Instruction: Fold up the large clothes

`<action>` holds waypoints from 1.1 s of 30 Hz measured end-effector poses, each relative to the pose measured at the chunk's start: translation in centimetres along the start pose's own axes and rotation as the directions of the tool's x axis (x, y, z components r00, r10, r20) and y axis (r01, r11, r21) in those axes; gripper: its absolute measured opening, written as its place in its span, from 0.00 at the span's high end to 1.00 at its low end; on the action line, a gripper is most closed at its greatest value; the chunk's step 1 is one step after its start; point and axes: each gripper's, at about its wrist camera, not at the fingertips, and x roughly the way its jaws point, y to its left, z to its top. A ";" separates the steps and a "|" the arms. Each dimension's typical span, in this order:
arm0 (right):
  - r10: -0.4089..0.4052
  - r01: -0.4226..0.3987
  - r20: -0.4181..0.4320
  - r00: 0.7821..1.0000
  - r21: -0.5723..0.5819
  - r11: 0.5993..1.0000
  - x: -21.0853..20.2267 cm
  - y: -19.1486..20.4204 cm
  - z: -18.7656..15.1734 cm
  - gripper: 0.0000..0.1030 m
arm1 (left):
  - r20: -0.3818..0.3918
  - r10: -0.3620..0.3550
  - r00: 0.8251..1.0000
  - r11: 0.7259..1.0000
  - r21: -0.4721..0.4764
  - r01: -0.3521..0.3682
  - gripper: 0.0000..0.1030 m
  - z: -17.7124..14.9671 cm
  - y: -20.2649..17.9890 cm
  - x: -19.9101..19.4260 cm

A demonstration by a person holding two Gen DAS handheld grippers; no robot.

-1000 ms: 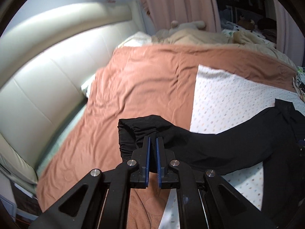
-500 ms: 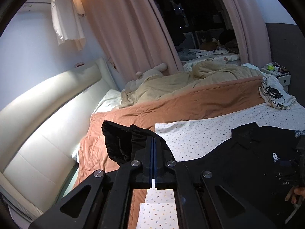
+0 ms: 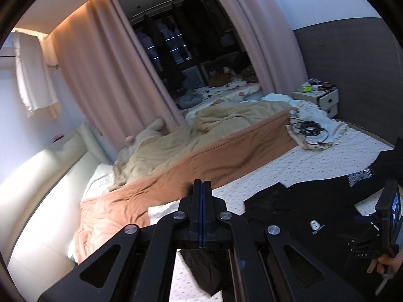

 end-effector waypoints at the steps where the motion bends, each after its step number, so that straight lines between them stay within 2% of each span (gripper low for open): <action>1: -0.006 0.006 0.007 1.000 0.015 1.000 -0.5 -0.8 -0.3 0.31 | 0.001 -0.023 1.000 1.000 0.004 0.023 0.98 0.3 -0.8 0.4; 7: -0.032 0.027 0.032 0.999 0.132 0.991 -3.6 -4.5 -2.5 0.31 | -0.006 -0.163 0.987 0.986 0.025 0.163 0.98 1.4 -7.1 3.3; 11: -0.056 0.047 0.040 0.998 0.191 0.981 -5.7 -6.8 -4.7 0.31 | -0.027 -0.265 0.964 0.964 0.026 0.265 0.98 1.1 -12.2 4.8; 14: -0.056 0.047 0.031 0.998 0.219 0.975 -6.4 -7.7 -5.6 0.31 | -0.041 -0.315 0.948 0.949 -0.001 0.315 0.98 -0.1 -14.4 6.1; 17: -0.054 0.050 0.010 0.999 0.218 0.975 -6.3 -7.5 -6.1 0.31 | -0.068 -0.356 0.932 0.933 -0.085 0.350 0.98 -1.7 -14.9 7.8; 22: -0.033 0.035 -0.011 0.999 0.213 0.976 -5.3 -6.4 -5.2 0.31 | -0.080 -0.331 0.940 0.931 -0.190 0.312 0.97 -5.4 -12.1 8.6; 23: -0.025 0.026 -0.010 1.000 0.215 0.976 -5.3 -6.5 -5.2 0.29 | -0.083 -0.323 0.943 0.930 -0.215 0.299 0.93 -6.1 -11.0 8.6; 24: -0.015 0.017 -0.011 1.000 0.216 0.976 -5.0 -6.0 -5.0 0.20 | -0.089 -0.310 0.946 0.929 -0.237 0.283 0.89 -6.9 -10.0 8.7; 25: -0.005 0.007 -0.009 1.000 0.215 0.977 -4.8 -5.8 -4.7 0.18 | -0.100 -0.300 0.949 0.930 -0.253 0.267 0.67 -7.5 -9.1 8.9; 26: 0.003 -0.002 -0.005 1.000 0.209 0.978 -4.6 -5.3 -4.7 0.17 | -0.112 -0.290 0.950 0.930 -0.269 0.252 0.21 -8.3 -8.0 8.9; 27: 0.011 -0.009 -0.006 1.000 0.198 0.980 -4.3 -4.3 -4.4 0.17 | -0.118 -0.287 0.951 0.927 -0.283 0.244 0.00 -9.1 -6.9 8.8; 30: 0.035 -0.032 -0.019 0.999 0.159 0.987 -2.7 -1.9 -3.7 0.17 | -0.127 -0.241 0.962 0.931 -0.312 0.191 0.00 -11.2 -4.1 8.4; 33: 0.072 -0.066 -0.048 0.996 0.124 0.990 -0.8 0.8 -3.1 0.17 | -0.145 -0.210 0.967 0.922 -0.358 0.147 0.00 -13.9 -0.4 7.5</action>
